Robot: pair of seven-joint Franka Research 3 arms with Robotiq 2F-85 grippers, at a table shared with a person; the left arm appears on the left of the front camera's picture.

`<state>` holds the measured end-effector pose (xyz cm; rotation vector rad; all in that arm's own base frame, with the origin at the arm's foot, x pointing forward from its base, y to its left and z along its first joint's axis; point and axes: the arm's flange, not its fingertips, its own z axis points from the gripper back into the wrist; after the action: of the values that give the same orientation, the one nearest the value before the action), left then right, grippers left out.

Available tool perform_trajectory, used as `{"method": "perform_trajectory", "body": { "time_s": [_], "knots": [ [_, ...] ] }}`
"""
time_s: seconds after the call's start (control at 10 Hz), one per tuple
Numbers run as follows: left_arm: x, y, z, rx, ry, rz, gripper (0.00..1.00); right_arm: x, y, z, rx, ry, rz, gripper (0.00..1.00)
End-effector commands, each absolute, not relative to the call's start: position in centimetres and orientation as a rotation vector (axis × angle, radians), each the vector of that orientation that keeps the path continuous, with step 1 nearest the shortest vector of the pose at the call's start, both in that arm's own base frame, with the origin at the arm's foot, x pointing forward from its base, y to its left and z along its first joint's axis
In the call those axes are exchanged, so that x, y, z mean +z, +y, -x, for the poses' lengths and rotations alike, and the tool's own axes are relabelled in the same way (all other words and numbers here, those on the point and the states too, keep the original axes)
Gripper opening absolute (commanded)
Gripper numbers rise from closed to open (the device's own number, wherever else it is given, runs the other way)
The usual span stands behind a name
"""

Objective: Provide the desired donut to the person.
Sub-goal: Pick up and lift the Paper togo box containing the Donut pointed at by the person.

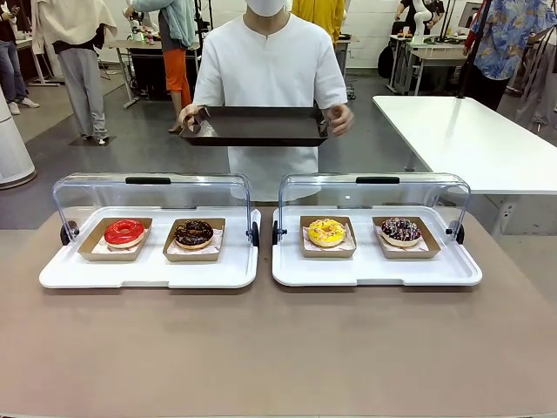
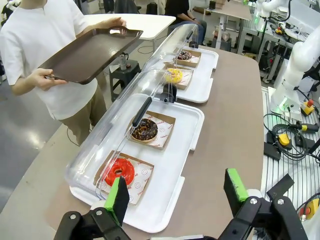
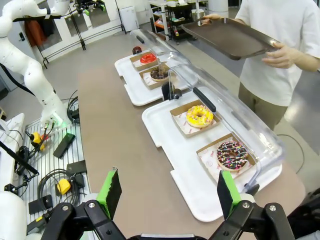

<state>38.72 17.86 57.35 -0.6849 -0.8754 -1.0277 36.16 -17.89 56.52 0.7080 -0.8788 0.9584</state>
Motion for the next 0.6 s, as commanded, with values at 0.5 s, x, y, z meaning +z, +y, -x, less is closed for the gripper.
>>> {"method": "perform_trajectory", "body": {
  "time_s": [0.5],
  "knots": [
    [57.42, 17.79, -38.68, -1.031, -0.875, 0.690, 1.00, 56.56, -17.85, -36.35, 0.963, -0.875, -0.714, 1.00]
  ]
}}
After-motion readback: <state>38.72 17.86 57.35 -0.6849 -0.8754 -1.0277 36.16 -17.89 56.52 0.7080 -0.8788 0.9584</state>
